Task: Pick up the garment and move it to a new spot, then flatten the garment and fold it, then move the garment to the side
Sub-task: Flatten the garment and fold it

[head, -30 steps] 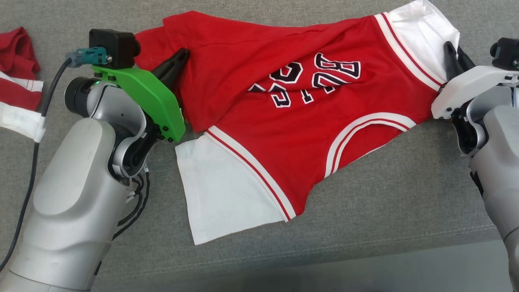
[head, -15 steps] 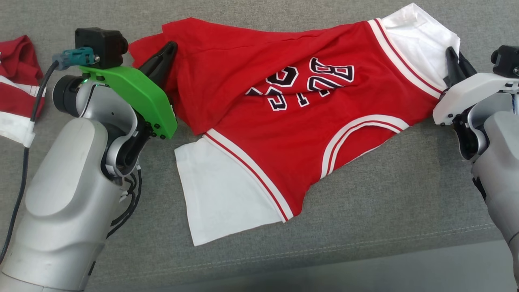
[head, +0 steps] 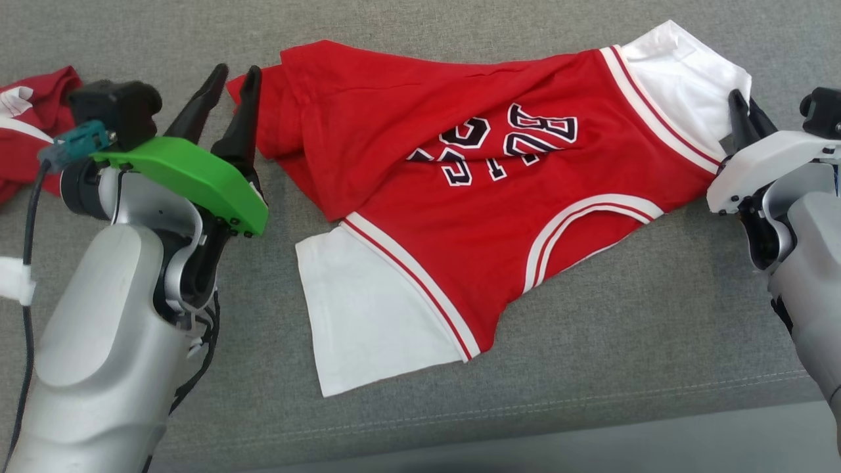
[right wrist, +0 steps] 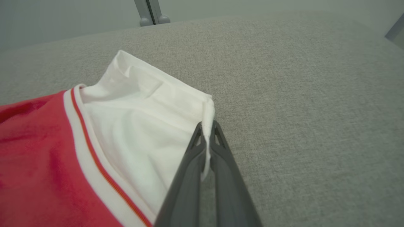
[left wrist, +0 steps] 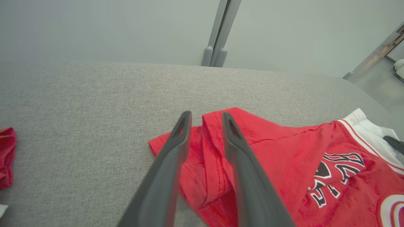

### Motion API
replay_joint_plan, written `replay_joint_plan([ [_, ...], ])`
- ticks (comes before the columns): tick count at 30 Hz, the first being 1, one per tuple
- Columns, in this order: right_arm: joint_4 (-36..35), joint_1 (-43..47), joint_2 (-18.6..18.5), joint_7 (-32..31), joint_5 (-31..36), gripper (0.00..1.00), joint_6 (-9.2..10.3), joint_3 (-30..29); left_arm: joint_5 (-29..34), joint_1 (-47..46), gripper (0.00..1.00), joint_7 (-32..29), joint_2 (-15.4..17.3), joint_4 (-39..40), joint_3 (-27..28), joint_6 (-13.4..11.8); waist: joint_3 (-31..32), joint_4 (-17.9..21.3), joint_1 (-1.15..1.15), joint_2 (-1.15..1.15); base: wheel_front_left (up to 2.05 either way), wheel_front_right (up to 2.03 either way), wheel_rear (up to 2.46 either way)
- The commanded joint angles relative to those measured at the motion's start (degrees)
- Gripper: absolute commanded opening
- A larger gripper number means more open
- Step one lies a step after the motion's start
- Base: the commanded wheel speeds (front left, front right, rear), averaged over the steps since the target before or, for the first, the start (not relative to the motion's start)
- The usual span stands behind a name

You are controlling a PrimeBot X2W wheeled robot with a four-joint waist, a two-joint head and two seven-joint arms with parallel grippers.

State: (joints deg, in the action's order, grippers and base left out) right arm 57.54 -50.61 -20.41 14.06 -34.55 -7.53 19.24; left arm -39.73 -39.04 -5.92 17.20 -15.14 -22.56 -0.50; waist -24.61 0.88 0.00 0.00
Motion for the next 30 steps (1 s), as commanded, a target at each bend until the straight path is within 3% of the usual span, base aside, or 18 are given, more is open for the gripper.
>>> replay_joint_plan([
  [1, 0.38, 0.94, -0.22, 0.37, -0.31, 0.00, 0.09, 0.09, 0.37, 1.52, 1.00, 1.36, 0.13, 0.50, 0.42, -0.73, 0.86, -0.45, 0.00, 0.00, 0.00, 0.00, 0.00],
  [9, 2.06, 3.12, -0.79, 0.85, -1.37, 0.00, 0.08, 0.22, 3.66, 11.79, 1.00, 12.38, 0.29, 6.01, 3.21, -6.49, 3.67, -2.02, 0.00, 0.00, 0.00, 0.00, 0.00],
  [16, 3.50, 4.94, -0.83, 1.11, -1.85, 0.00, 0.08, 0.34, 7.05, 20.44, 1.00, 17.73, 1.58, 10.44, 3.39, -10.18, 6.05, -2.94, 0.00, 0.00, 0.00, 0.00, 0.00],
  [30, 4.81, 6.94, -0.15, 1.21, -1.94, 0.00, 0.08, 0.04, 9.90, 27.75, 1.00, 20.69, 1.10, 14.14, 3.41, -10.52, 8.87, -3.54, 0.00, 0.00, 0.00, 0.00, 0.00],
])
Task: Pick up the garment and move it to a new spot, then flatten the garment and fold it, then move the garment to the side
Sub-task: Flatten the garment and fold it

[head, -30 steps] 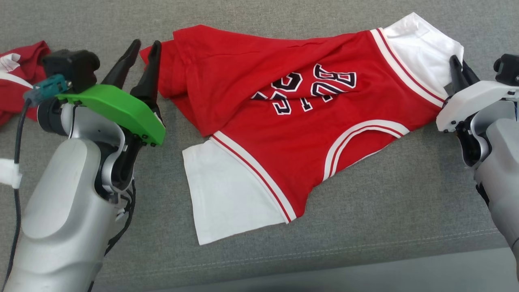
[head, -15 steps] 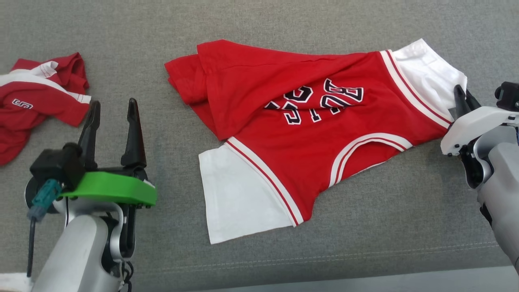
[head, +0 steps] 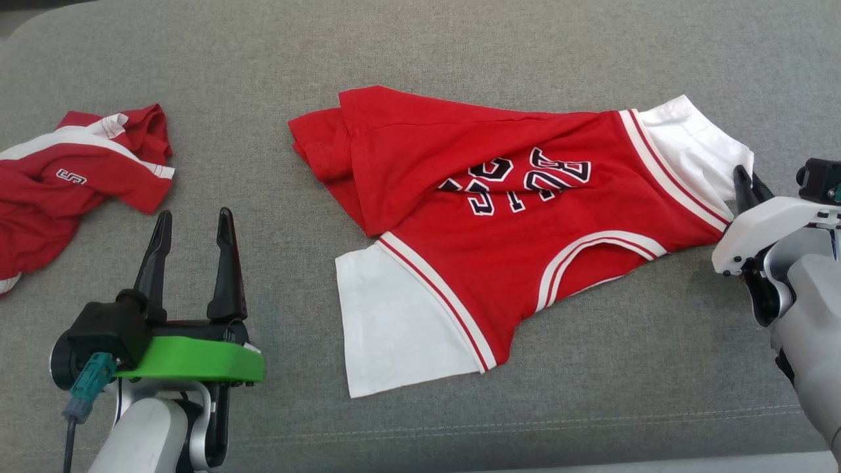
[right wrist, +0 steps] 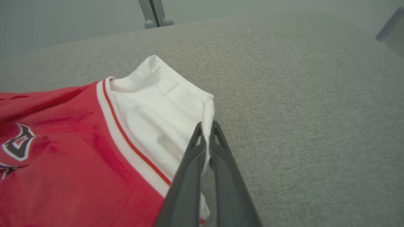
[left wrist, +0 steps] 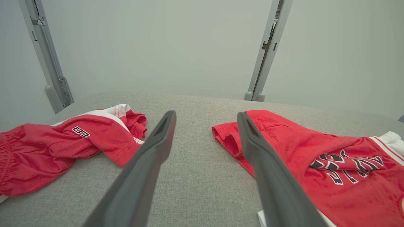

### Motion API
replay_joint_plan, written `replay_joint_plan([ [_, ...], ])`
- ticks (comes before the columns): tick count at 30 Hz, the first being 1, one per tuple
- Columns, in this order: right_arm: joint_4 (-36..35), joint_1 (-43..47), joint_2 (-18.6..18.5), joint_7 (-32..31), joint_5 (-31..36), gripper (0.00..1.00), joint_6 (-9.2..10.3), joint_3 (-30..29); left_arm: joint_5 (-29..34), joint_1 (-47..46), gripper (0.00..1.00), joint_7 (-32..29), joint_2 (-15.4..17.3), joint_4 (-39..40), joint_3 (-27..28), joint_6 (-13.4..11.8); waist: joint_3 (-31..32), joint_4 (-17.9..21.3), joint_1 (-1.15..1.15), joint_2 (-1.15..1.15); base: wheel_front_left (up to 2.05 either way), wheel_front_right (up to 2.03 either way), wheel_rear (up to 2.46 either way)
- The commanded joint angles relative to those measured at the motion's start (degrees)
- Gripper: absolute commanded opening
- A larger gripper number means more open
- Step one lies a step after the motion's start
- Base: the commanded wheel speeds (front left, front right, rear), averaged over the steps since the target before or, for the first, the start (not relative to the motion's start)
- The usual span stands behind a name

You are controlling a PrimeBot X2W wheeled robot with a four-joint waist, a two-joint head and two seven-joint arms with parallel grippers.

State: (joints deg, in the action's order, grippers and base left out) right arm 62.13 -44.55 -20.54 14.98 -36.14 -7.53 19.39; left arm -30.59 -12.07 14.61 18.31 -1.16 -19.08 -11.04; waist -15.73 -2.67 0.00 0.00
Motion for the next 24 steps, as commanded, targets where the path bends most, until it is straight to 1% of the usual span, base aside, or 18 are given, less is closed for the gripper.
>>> replay_joint_plan([
  [1, 0.21, 0.88, 0.01, 0.29, -0.35, 0.00, 0.08, -0.15, 0.84, 0.84, 1.00, 0.13, 0.07, 0.15, -0.08, 0.03, -0.01, 0.00, 0.00, 0.00, 0.00, 0.00, 0.00],
  [11, -0.23, 0.70, 0.06, 0.30, 0.25, 0.00, 0.08, -0.62, 0.58, 0.17, 1.00, -0.36, 0.47, 0.27, -0.50, 0.48, -0.22, 0.01, 0.00, 0.00, 0.00, 0.00, 0.00],
  [14, -0.32, 0.45, 0.05, 0.30, 0.42, 0.00, 0.08, -0.76, 0.42, -1.66, 1.00, -1.72, 0.77, 0.52, -1.28, 1.34, -0.57, -0.07, 0.00, 0.00, 0.00, 0.00, 0.00],
  [20, -0.58, -0.64, 0.23, 0.29, 0.75, 0.00, 0.08, -0.78, -0.57, -8.18, 1.00, -6.86, 0.88, -0.10, -4.17, 5.07, -1.67, 0.17, 0.00, 0.00, 0.00, 0.00, 0.00],
  [24, -0.91, -1.66, 0.58, 0.28, 1.20, 0.00, 0.08, -0.76, -2.34, -14.42, 1.00, -12.22, -0.57, -2.90, -6.47, 8.29, -2.66, 0.80, 0.00, 0.00, 0.00, 0.00, 0.00],
])
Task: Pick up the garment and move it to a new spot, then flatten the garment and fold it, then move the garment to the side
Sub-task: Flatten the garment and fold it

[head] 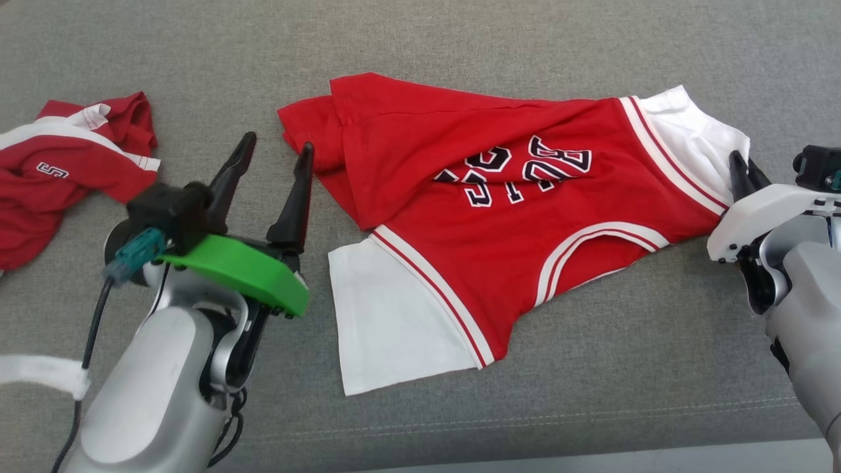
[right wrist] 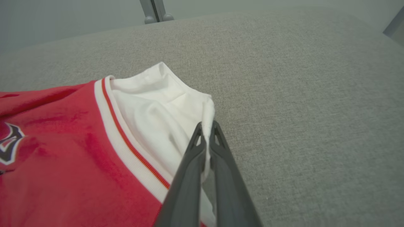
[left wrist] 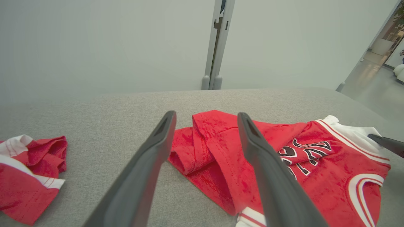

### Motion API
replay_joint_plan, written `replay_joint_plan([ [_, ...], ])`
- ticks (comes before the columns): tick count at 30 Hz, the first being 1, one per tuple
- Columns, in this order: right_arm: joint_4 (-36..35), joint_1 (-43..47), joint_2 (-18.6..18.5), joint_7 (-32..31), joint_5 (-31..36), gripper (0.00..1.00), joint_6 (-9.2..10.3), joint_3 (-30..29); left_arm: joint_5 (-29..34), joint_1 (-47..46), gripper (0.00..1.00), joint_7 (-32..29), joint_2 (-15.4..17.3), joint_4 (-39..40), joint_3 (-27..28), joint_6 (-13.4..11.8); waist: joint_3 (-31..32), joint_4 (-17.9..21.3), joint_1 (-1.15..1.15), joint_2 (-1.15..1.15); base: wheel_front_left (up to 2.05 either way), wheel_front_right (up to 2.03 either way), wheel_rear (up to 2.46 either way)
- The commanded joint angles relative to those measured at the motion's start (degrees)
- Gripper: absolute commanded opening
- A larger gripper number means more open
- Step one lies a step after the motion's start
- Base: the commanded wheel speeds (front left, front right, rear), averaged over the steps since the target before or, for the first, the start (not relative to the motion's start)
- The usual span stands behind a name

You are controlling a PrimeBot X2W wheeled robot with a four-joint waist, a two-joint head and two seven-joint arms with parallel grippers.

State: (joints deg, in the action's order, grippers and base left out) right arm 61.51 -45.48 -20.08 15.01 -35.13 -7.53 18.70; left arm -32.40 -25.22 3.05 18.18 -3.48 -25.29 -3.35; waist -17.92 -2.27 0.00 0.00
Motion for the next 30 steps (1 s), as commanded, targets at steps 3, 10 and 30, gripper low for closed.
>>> replay_joint_plan([
  [3, -0.49, -1.02, 0.67, 0.23, 0.69, 0.00, 0.08, 0.01, -2.98, -5.44, 1.00, -4.69, -2.01, -5.04, -1.56, 2.95, -1.20, 1.15, 0.00, 0.00, 0.00, 0.00, 0.00],
  [10, -1.17, -2.10, 1.74, 0.23, 1.58, 0.00, 0.08, -0.22, -6.57, -13.10, 1.00, -8.47, -6.17, -17.04, -3.01, 6.78, -3.22, 2.49, 0.00, 0.00, 0.00, 0.00, 0.00],
  [30, -1.90, -2.71, 2.59, 0.23, 3.22, 0.00, 0.08, -1.75, -14.39, -24.32, 1.00, -12.60, -9.28, -37.49, -2.84, 10.47, -5.00, 3.88, 0.00, 0.00, 0.00, 0.00, 0.00],
])
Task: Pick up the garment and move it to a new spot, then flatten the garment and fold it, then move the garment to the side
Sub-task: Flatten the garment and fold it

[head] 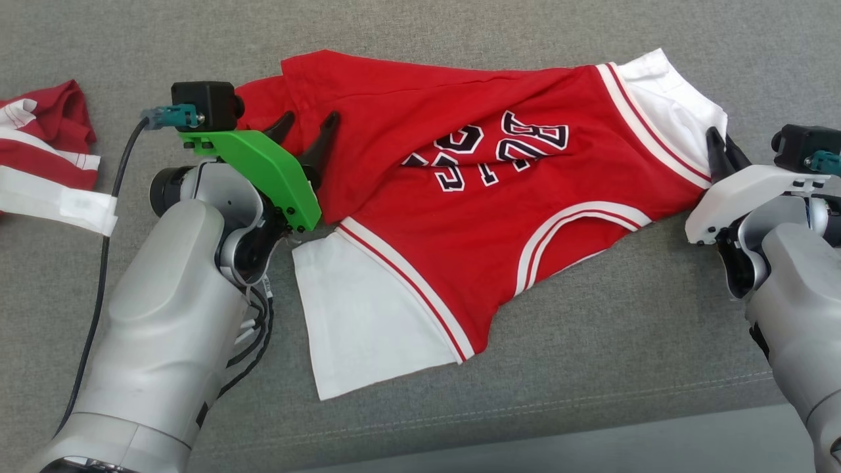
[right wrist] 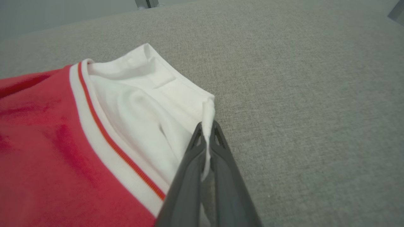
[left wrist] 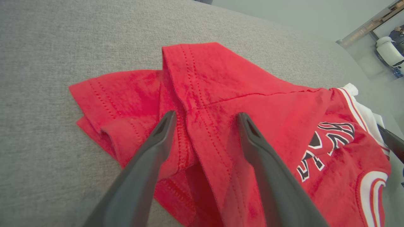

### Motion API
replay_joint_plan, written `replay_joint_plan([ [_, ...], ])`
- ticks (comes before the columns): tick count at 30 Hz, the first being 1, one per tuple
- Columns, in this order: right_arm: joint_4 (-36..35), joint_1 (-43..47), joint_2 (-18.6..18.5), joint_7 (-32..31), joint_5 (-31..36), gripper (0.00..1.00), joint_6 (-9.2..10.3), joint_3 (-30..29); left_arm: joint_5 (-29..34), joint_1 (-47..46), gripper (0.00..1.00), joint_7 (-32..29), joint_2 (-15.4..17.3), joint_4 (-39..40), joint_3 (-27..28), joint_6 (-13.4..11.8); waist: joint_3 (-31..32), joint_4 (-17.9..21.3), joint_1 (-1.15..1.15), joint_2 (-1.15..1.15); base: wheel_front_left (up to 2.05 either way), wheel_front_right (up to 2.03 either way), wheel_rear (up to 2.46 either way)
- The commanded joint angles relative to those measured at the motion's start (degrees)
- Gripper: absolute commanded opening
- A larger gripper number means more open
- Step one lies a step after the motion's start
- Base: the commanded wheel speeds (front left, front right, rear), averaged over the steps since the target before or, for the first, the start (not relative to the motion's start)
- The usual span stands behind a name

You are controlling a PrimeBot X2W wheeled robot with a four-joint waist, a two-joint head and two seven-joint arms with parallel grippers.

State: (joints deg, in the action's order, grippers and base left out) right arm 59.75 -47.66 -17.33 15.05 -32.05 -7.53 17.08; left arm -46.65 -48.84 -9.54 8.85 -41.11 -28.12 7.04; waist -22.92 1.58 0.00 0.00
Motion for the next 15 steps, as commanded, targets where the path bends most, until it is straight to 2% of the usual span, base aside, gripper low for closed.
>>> replay_joint_plan([
  [1, -0.18, -0.53, -0.08, 0.20, 0.19, 0.00, 0.08, -0.18, -0.40, -1.01, 1.00, 0.00, -0.04, -0.46, -0.09, 0.16, -0.02, 0.09, 0.00, 0.00, 0.00, 0.00, 0.00],
  [3, -0.24, -0.23, -0.02, 0.20, 0.54, 0.00, 0.08, -0.63, -1.55, -2.11, 0.64, 1.17, -0.47, -1.86, -1.24, 0.45, 0.06, 0.24, 0.00, 0.00, 0.00, 0.00, 0.00],
  [4, -0.24, -0.18, 0.02, 0.20, 0.67, 0.00, 0.08, -0.75, -1.78, -2.55, 0.39, 1.91, -0.31, -1.89, -1.74, 0.52, 0.03, 0.25, 0.00, 0.00, 0.00, 0.00, 0.00],
  [5, -0.36, -0.19, 0.01, 0.20, 0.82, 0.00, 0.08, -0.86, -1.61, -2.78, 0.00, 2.70, -0.06, -2.09, -2.33, 0.54, 0.00, 0.27, 0.00, 0.00, 0.00, 0.00, 0.00],
  [15, -1.21, 0.49, -0.18, 0.20, 1.58, 0.00, 0.08, -1.93, -2.72, -3.58, 0.00, 4.99, 0.94, -2.07, -4.62, 0.56, 0.67, 0.04, 0.00, 0.00, 0.00, 0.00, 0.00],
])
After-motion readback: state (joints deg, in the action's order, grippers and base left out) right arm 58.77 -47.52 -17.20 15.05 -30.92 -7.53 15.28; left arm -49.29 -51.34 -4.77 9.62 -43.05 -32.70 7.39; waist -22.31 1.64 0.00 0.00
